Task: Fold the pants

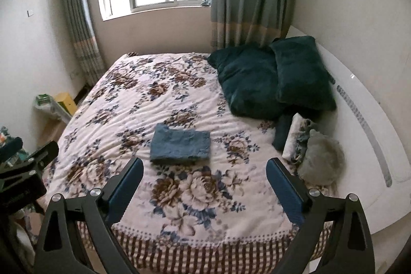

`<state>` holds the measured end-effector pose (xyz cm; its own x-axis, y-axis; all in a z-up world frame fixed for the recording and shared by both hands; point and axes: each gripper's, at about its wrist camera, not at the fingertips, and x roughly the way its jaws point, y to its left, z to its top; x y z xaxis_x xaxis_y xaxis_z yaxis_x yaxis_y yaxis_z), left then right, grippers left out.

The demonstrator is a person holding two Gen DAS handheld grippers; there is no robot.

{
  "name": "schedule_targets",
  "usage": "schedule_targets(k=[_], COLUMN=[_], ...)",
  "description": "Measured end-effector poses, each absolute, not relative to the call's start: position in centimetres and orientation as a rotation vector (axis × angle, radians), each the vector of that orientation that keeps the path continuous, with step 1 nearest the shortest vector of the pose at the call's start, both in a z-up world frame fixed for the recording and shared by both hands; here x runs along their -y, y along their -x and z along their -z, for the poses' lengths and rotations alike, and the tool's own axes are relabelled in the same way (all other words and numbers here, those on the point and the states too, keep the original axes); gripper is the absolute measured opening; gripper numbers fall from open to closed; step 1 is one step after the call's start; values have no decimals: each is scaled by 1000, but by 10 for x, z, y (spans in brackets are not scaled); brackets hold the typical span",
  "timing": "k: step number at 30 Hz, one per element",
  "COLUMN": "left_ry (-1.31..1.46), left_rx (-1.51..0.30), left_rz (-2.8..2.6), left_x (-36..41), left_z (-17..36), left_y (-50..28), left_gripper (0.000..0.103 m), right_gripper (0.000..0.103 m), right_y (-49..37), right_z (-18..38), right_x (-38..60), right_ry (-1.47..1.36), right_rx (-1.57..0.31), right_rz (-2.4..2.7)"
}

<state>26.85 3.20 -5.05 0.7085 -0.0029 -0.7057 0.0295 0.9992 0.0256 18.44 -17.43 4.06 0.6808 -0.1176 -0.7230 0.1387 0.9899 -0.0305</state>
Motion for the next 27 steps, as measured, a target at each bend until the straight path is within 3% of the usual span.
schedule_targets(k=[15, 27], left_ry=[-57, -56], left_rx=[-873, -881], left_rz=[-12, -6], left_x=[-23, -22], left_z=[89, 93], left_y=[-311, -315], left_gripper=[103, 103], right_gripper=[98, 98], right_y=[-251, -254], right_z=[14, 23], right_x=[174, 170], right_ry=[-26, -30], right_rx=[-888, -893], right_rz=[186, 185])
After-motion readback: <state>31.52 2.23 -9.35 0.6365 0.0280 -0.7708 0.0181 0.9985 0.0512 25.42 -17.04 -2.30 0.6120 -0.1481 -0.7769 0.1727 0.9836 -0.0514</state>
